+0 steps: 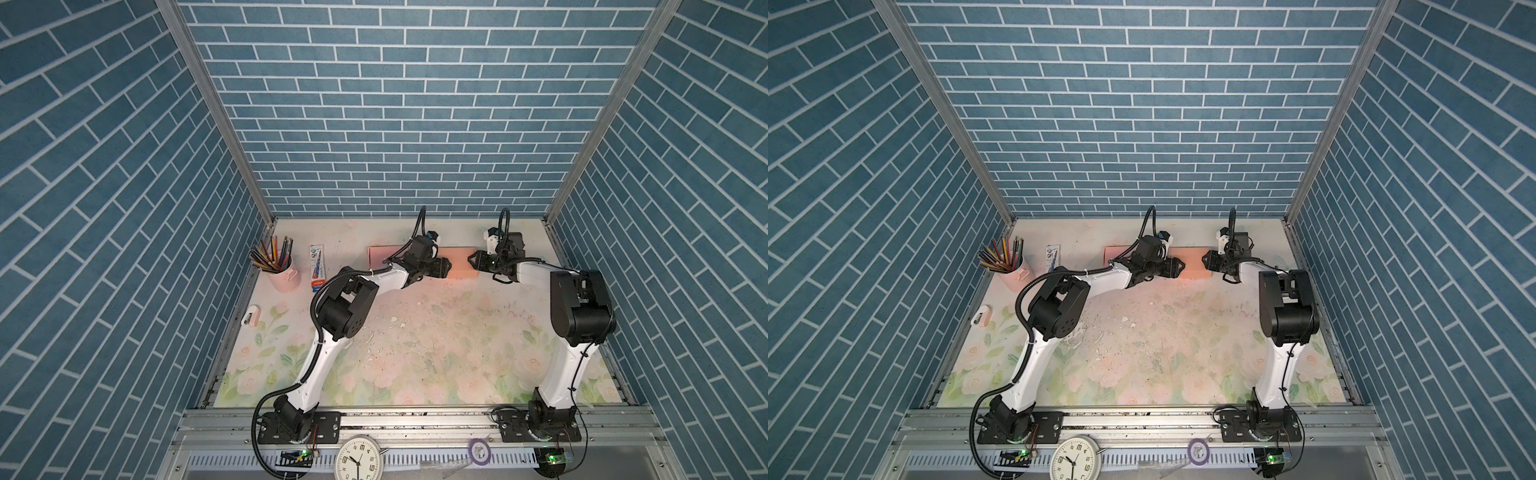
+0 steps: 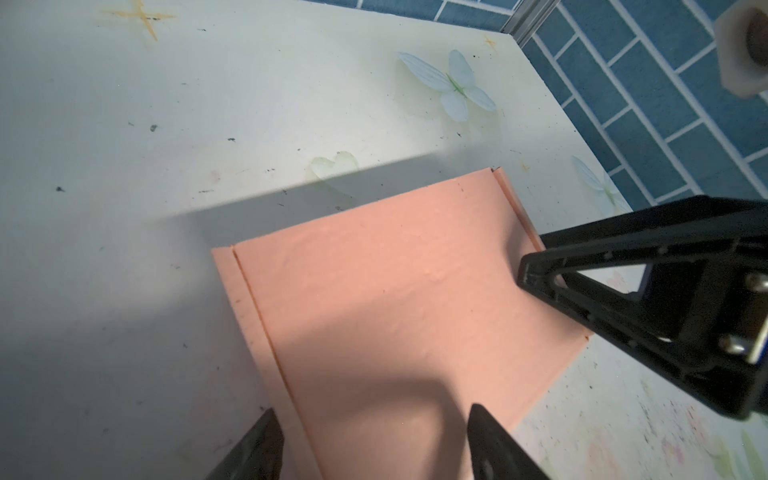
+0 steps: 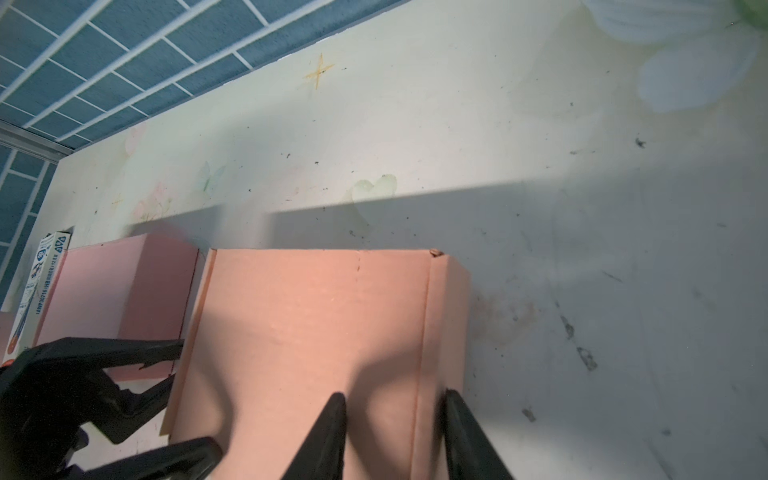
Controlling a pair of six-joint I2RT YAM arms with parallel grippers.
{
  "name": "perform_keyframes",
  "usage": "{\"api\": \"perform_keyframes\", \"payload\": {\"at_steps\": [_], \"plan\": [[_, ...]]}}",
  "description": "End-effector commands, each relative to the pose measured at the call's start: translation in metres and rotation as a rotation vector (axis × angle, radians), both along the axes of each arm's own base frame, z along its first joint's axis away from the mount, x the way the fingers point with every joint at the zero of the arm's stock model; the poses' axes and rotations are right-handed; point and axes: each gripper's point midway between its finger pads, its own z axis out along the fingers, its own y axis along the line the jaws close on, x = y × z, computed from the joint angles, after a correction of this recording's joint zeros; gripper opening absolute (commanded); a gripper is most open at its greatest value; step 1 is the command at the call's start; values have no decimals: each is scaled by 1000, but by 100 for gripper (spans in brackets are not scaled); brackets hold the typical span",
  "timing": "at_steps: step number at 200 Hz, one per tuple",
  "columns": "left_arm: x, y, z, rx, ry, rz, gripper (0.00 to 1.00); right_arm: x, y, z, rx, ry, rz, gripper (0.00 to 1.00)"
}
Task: Fold the paper box
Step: 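Press both grippers against the peach box's near side, aligning it beside the pink box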
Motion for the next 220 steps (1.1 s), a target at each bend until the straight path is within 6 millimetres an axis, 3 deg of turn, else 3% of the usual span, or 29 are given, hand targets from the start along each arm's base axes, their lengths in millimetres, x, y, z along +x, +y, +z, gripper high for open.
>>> {"api": "perform_keyframes", "payload": {"at_steps": [1, 63, 124, 186, 220], "plan": [[-9, -34, 16, -67, -40, -109, 70, -10, 35, 0, 61, 22, 143, 39], [3, -35, 11, -64, -38, -91, 70, 5, 32, -7, 83, 32, 138, 39], [3, -36, 10, -74, -27, -84, 70, 17, 32, -13, 76, 38, 143, 39], [4, -31, 8, -63, -31, -61, 70, 14, 32, -16, 84, 45, 133, 42], [8, -22, 5, -29, -41, -24, 79, 14, 30, -15, 85, 45, 122, 49]]}}
